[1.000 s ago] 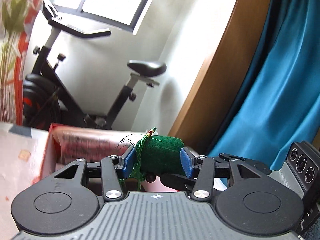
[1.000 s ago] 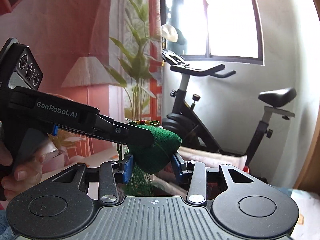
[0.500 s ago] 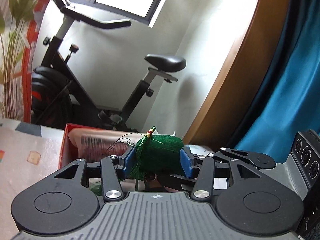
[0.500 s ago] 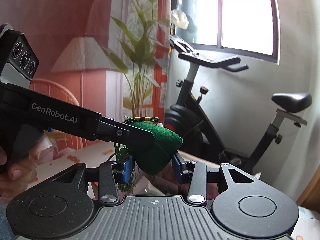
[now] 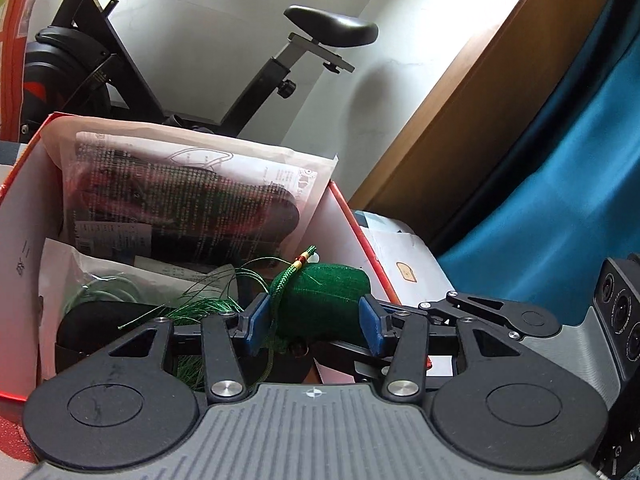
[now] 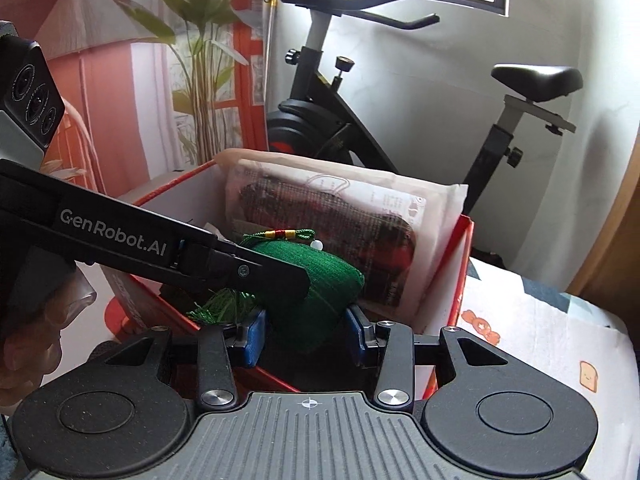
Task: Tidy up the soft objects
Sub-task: 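Lower the tassel into the box and open the left tool, then move the right tool down to the black-and-grey gloves beside the box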
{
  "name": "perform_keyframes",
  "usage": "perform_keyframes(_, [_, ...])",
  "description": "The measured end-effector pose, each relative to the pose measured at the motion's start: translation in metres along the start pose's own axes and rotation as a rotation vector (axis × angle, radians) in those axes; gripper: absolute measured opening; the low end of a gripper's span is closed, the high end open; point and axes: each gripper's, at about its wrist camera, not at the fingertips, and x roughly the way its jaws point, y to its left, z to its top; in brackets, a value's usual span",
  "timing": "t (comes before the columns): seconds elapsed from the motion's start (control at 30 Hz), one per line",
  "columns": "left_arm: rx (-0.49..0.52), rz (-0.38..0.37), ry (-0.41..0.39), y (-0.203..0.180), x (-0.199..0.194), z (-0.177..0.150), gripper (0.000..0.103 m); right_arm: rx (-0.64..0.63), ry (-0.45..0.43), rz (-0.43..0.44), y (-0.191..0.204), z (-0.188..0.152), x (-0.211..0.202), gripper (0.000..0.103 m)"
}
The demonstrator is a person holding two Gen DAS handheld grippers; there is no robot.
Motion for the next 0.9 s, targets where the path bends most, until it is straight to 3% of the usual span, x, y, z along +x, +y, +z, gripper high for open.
perform_keyframes(0.23, [0.043, -0.011, 0.054, -0.015, 0.024, -0.006, 0.05, 0.064, 0.01, -0.058, -0.02, -0.007, 0.001, 0.04])
perform_keyframes(0.5, [0.091, -0.001, 0.028, -0.033, 0.023, -0.005, 0.053, 0.071, -0.048, -0.141, -0.027, -0.009, -0.018, 0.049])
perform_keyframes(0.57, [0.123, 0.042, -0.024, -0.039, 0.013, -0.003, 0.063, 0.081, -0.087, -0.154, -0.028, -0.01, -0.028, 0.059])
perform_keyframes(0.63, [0.168, 0.072, -0.064, -0.045, 0.001, -0.002, 0.074, 0.097, -0.121, -0.156, -0.029, -0.012, -0.038, 0.082])
perform_keyframes(0.73, [0.243, 0.146, -0.139, -0.056, -0.022, -0.003, 0.098, 0.122, -0.154, -0.156, -0.031, -0.015, -0.052, 0.089])
perform_keyframes(0.83, [0.298, 0.201, -0.215, -0.063, -0.047, -0.007, 0.103, 0.155, -0.204, -0.155, -0.03, -0.021, -0.068, 0.101])
perform_keyframes(0.9, [0.325, 0.215, -0.241, -0.064, -0.063, -0.011, 0.103, 0.17, -0.231, -0.159, -0.029, -0.027, -0.077, 0.102])
